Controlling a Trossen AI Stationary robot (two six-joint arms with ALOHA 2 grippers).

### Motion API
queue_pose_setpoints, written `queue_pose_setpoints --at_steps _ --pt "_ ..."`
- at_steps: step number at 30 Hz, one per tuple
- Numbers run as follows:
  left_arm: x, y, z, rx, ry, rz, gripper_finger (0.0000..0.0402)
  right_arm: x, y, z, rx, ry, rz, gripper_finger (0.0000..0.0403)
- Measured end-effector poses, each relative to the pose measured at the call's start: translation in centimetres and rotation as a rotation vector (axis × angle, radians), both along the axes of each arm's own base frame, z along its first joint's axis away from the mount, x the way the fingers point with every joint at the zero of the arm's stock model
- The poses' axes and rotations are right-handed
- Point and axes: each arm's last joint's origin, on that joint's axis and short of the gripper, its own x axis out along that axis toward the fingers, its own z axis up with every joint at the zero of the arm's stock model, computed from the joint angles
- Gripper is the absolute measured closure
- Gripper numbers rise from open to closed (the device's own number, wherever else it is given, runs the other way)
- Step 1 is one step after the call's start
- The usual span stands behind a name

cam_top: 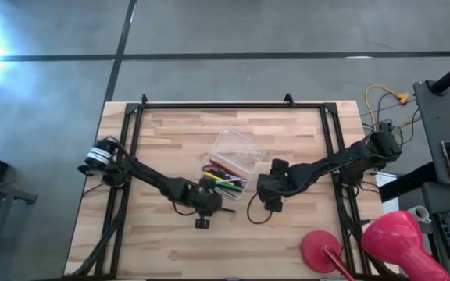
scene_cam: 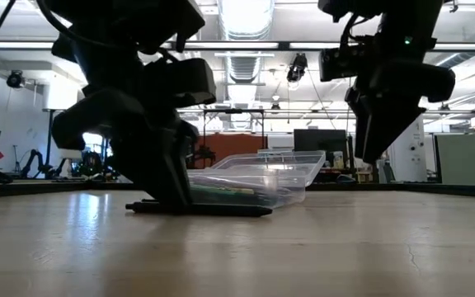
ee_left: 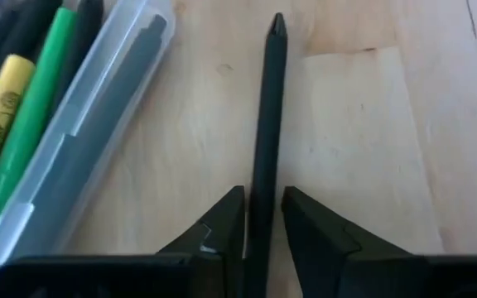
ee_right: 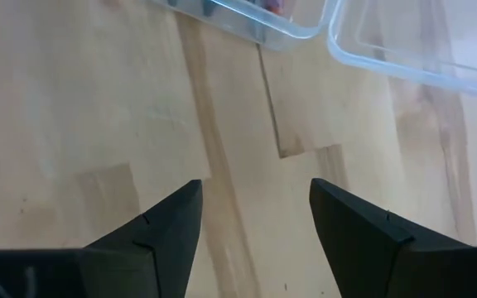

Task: Pick & place school supplies into a supply box
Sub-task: Put the black pen into the transparent case

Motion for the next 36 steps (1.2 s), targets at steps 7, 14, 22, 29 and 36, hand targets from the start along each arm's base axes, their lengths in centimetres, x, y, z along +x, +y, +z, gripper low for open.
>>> queue_pose_setpoints --at_steps 7,14,22,29,36 --pt "-1.1 0.3 0.4 -0.05 0.143 0.014 0.0388 -0.3 -0.1 -0.4 -0.004 0.016 0.0 0.0188" --pt "-1.4 0.5 5.4 -0.011 0.103 0.04 0.039 -0.2 -0.2 0.1 -0.04 -0.031 -0.014 0.0188" --pt "0.0 5.6 9.5 0.289 -0.027 0.068 0.0386 -0.5 -1.6 1.9 -0.105 -0.14 -0.127 0.0196" --pt "2.2 10.3 7.4 0.322 0.031 -0.038 0.0384 -0.8 -2.2 2.7 -0.1 -0.166 -0.149 0.0205" --pt "2.2 10.3 7.4 0.299 0.025 -0.024 0.0345 -0.8 -2.2 2.6 -0.093 -0.158 -0.147 0.0209"
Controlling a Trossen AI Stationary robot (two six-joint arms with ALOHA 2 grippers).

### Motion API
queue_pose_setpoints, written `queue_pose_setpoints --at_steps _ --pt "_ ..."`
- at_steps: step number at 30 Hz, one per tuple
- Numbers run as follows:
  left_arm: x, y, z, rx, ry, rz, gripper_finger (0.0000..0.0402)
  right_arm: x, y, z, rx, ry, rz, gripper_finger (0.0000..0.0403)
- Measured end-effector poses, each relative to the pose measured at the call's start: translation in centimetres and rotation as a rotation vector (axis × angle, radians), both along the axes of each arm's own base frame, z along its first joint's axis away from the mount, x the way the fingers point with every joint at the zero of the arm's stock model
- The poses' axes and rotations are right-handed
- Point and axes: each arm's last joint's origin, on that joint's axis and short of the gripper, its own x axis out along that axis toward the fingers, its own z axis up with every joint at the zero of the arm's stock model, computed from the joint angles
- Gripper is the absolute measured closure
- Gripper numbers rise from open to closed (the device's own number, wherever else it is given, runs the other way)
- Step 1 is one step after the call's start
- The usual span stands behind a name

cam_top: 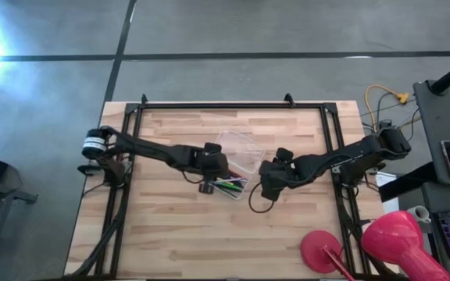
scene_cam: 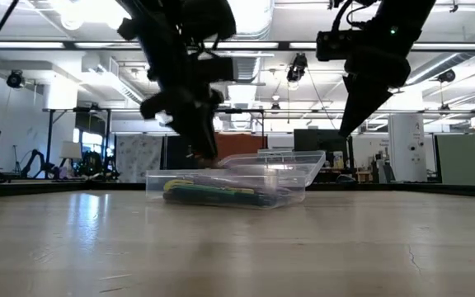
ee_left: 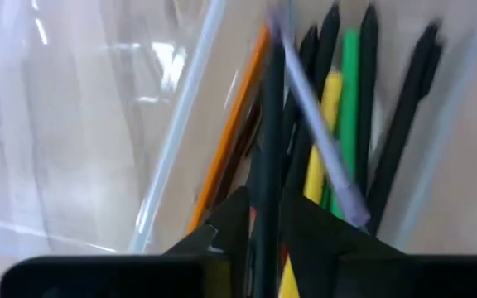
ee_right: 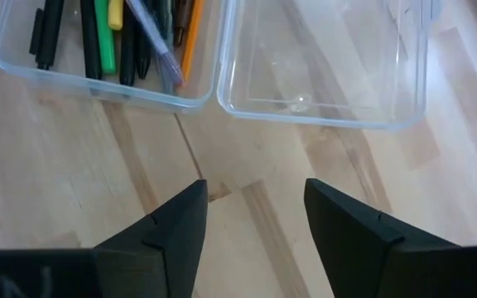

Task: Pick & place school supplies into a supply box
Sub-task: Put the black pen into the transparent case, then close the transparent case

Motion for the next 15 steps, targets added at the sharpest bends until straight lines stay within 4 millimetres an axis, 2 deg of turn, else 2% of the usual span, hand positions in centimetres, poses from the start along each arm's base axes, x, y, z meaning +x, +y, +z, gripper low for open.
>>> queue_pose_setpoints --at_steps 6,11,15 --pt "-0.6 -0.3 2.8 -0.039 -0.08 0.07 0.0306 0.1 -0.6 0.0 0.025 -0.021 -0.064 0.0209" --pt "-2.5 -0.1 5.8 -0.132 -0.143 0.29 0.03 0.2 -1.6 0.3 0.092 -0.055 -0.153 0.0209" --pt "-4.2 -0.1 6.7 -0.241 -0.208 0.469 0.03 0.5 -2.7 0.3 0.187 -0.067 -0.171 0.0209"
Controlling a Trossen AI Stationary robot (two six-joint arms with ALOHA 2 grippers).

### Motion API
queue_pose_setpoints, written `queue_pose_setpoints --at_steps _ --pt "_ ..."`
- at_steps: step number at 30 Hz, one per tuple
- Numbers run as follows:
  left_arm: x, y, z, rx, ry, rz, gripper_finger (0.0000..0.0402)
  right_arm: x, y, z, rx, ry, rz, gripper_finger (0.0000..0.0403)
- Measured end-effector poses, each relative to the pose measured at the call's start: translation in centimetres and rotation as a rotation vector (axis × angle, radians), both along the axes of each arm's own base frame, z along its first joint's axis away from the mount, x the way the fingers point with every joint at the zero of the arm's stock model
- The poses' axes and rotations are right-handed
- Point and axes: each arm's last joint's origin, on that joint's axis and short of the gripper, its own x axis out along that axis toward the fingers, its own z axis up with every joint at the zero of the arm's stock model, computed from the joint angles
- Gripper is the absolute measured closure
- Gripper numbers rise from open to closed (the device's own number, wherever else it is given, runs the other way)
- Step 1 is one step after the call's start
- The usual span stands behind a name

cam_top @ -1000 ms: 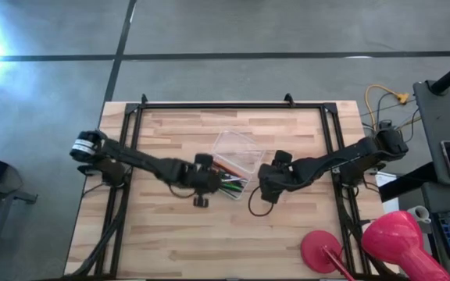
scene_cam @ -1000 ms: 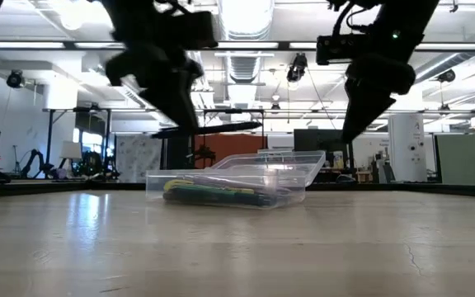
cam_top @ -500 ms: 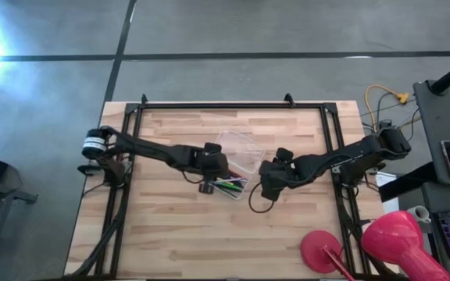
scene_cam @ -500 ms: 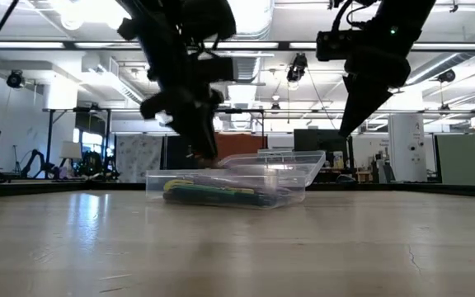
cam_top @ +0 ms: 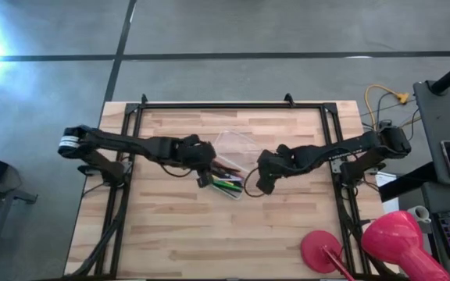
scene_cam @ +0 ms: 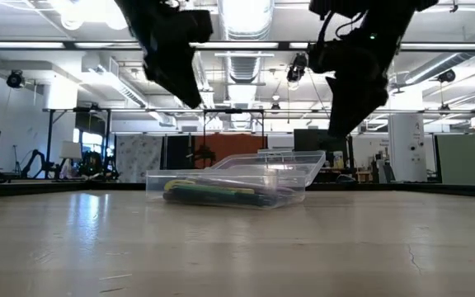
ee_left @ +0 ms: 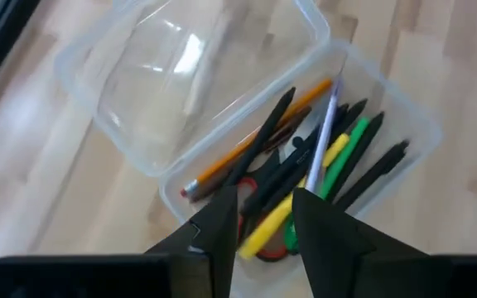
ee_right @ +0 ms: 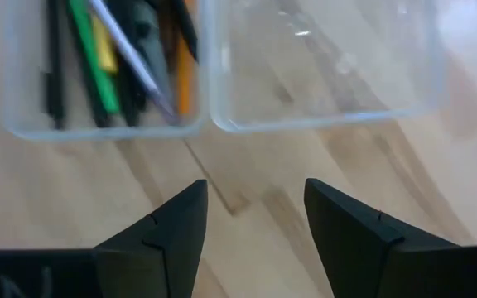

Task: Pick & place school supplies into a supply box
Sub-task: Close the transparent case

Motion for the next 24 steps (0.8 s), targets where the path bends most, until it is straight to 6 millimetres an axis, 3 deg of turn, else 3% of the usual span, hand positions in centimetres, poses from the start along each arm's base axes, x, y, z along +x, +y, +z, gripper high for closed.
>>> queue_pose_setpoints --at_steps 3,8,12,16,24 --pt "-1.3 -0.3 0.8 -0.054 -0.058 0.062 0.03 0.6 -0.5 0.5 0.054 -0.073 0.049 0.0209" --pt "-3.5 -0.7 2.7 -0.065 -0.15 0.039 0.03 0.2 -2.3 3.6 0.009 -0.243 0.107 0.0209" --pt "-6.3 -0.4 3.3 -0.066 -0.204 0.045 0.03 -2.2 -4.6 6.4 -0.029 -0.317 0.044 0.0209" --pt "-9.3 -0.2 2.3 -0.109 -0.254 0.089 0.03 -5.3 -6.0 8.9 -0.088 -0.361 0.029 0.0209" --pt "-13.6 0.0 0.0 -0.357 -0.503 0.292 0.03 -10.4 -5.9 13.0 -0.158 -0.564 0.02 0.0209"
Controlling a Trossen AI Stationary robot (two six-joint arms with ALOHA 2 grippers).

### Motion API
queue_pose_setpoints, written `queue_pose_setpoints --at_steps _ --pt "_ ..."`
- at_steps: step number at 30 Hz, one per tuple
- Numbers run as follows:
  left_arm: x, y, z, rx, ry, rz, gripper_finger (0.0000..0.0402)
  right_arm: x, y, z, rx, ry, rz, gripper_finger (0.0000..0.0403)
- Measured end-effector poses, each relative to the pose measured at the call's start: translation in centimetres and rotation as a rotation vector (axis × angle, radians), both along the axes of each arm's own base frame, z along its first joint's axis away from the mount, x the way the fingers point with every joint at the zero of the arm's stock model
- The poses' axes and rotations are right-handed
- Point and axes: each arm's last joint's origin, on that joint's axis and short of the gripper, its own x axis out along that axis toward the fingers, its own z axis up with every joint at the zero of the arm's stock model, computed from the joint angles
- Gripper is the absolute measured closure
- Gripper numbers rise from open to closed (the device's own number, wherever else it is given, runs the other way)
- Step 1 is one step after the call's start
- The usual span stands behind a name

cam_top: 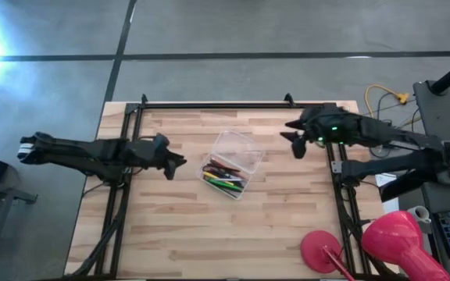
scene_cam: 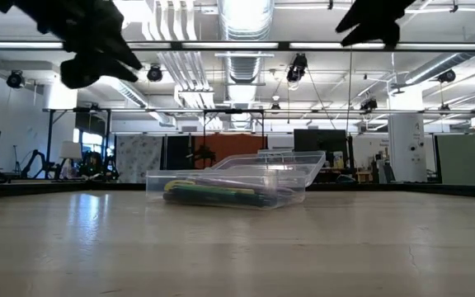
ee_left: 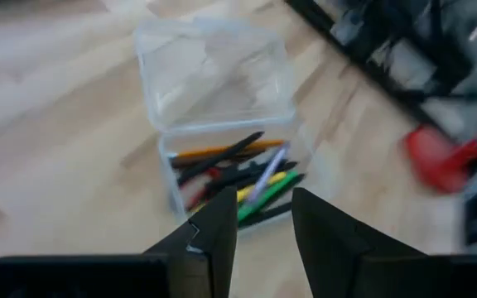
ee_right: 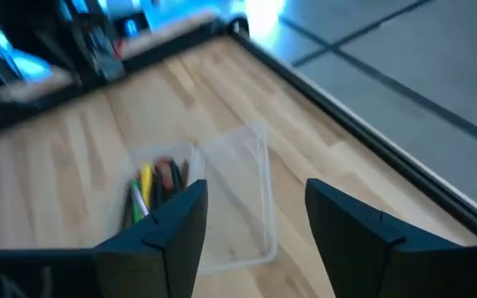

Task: Pick & place school supplies into a supply box
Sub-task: Close the transparent case

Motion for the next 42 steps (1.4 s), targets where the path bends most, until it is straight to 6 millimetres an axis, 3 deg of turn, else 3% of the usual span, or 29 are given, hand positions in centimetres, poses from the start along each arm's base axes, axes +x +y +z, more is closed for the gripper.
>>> queue_pose_setpoints --at_steps 4,11,16,21,26,30,35,38,42 --pt "-1.5 0.0 -0.9 -0.094 -0.083 0.029 0.03 -2.1 0.4 1.5 0.044 -0.136 -0.034 0.0209" --pt "-2.4 0.1 -1.5 0.024 -0.259 -0.044 0.03 -3.7 1.2 1.9 0.088 -0.188 0.15 0.0209" --pt "-2.7 0.0 -3.6 0.022 -0.329 -0.071 0.03 -2.6 1.4 -0.9 0.215 -0.177 0.213 0.0209" --pt "-3.0 -0.3 -6.2 -0.017 -0.547 -0.183 0.03 -1.3 1.4 -4.4 0.327 -0.286 0.255 0.0209" --pt "-3.5 -0.5 -7.3 -0.044 -0.655 -0.266 0.03 -1.8 1.6 -5.4 0.352 -0.359 0.301 0.0209" --pt "-3.2 -0.6 -6.0 -0.07 -0.651 -0.275 0.03 -1.9 1.1 -4.7 0.345 -0.466 0.11 0.0209" --pt "-2.2 -0.5 -1.8 -0.035 -0.726 -0.23 0.03 -1.8 0.5 -1.8 0.418 -0.731 -0.101 0.0209" --pt "-1.3 -0.6 0.0 0.032 -0.687 -0.247 0.03 -1.6 0.1 -1.0 0.312 -0.734 -0.173 0.0209" --pt "0.2 -0.7 0.9 0.044 -0.564 -0.258 0.03 -1.2 0.0 -1.3 0.274 -0.68 -0.193 0.0209"
